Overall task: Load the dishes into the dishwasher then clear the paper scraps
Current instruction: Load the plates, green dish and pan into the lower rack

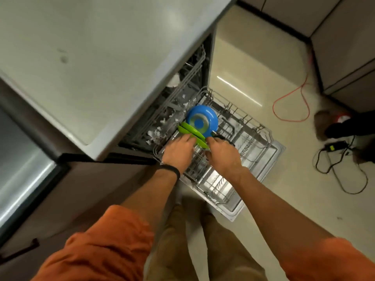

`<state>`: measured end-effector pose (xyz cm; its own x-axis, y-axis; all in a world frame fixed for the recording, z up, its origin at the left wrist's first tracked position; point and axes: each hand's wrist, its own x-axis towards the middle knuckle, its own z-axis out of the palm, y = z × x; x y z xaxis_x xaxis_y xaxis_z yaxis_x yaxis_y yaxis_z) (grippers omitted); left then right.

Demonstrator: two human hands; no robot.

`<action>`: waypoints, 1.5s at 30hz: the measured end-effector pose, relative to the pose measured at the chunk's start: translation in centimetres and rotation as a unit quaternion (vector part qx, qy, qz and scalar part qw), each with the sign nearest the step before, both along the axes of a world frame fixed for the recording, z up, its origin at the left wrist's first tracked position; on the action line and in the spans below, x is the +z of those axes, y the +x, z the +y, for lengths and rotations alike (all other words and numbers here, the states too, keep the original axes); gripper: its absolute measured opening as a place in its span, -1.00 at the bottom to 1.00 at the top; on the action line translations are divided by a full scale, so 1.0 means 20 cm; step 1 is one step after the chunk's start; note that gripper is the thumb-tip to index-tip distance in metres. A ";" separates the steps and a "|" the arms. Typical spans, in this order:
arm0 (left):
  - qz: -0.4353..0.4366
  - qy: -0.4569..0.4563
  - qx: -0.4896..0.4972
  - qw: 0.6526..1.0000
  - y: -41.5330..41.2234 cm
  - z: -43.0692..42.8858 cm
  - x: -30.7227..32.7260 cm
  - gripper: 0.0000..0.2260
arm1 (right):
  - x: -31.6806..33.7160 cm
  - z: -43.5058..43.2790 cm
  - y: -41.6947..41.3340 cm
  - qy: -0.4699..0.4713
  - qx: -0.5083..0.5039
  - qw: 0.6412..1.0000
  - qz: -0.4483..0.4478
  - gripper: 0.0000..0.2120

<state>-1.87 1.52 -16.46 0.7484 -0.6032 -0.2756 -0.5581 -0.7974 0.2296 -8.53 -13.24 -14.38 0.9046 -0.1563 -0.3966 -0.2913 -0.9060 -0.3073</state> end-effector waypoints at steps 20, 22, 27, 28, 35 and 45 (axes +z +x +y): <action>-0.190 -0.124 0.310 0.923 -0.43 1.38 0.99 -0.64 | 1.04 1.26 -0.02 -0.014 0.247 0.947 -0.203 -0.56; -0.206 -0.119 0.333 0.912 -0.49 1.61 1.01 -0.62 | 1.07 1.48 -0.02 -0.014 0.278 0.934 -0.224 -0.53; -0.245 -0.114 0.405 0.873 -0.63 2.10 1.08 -0.61 | 1.13 2.01 -0.03 0.013 0.358 0.895 -0.264 -0.51; -0.253 -0.114 0.419 0.865 -0.66 2.20 1.09 -0.61 | 1.14 2.11 -0.03 0.019 0.377 0.886 -0.268 -0.51; -0.251 -0.078 0.520 0.813 -0.76 2.76 1.08 -0.57 | 1.12 2.75 0.06 0.034 0.495 0.824 -0.273 -0.48; -0.204 -0.021 0.632 0.747 -0.63 3.25 1.00 -0.55 | 1.00 3.44 0.38 0.053 0.623 0.746 -0.231 -0.47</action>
